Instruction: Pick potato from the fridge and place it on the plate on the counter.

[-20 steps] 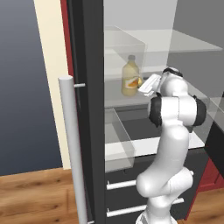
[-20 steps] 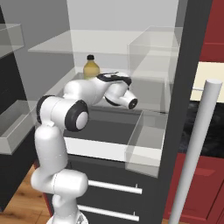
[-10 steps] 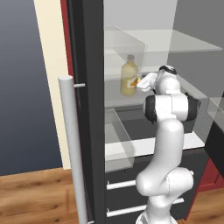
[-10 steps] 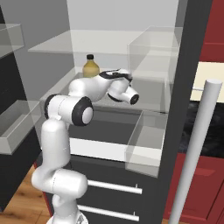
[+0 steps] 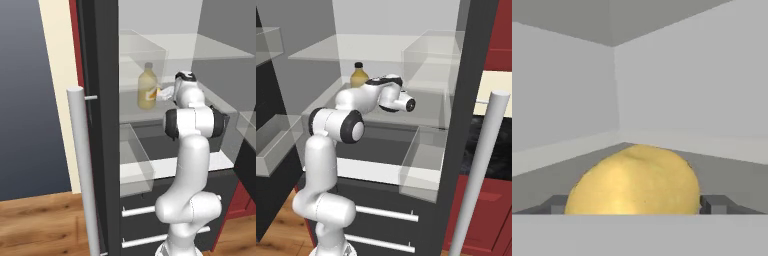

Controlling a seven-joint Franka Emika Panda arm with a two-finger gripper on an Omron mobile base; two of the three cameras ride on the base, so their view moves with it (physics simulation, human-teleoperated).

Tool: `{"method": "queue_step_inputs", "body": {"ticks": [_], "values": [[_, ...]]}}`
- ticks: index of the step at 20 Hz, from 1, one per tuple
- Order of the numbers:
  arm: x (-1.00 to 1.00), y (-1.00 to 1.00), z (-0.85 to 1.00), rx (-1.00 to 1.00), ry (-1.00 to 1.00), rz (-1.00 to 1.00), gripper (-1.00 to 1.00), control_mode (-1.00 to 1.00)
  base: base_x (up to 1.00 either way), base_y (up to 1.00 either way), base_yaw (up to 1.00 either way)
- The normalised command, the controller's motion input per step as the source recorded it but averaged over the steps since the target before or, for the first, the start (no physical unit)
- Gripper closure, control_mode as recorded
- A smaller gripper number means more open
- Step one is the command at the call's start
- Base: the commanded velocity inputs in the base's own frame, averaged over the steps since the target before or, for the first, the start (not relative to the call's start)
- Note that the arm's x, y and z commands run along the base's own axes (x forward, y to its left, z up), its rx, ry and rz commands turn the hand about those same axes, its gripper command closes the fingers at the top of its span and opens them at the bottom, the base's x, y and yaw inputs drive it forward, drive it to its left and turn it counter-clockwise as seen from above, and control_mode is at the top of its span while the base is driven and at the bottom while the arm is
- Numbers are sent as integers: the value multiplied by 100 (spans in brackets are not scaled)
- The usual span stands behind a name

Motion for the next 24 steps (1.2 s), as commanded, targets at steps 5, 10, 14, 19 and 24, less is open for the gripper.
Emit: {"method": "queue_step_inputs", "body": {"ticks": [5,10,14,19,24], "values": [[-23,0,-2,7,-3,3,100,-100,0,0,0],[-80,0,0,2,-21,4,100,-100,0,0,0],[-83,0,0,0,-21,2,100,-100,0,0,0],[-84,0,21,1,-14,-3,100,-100,0,0,0],[-48,0,42,0,-6,-10,100,-100,0,0,0]]}}
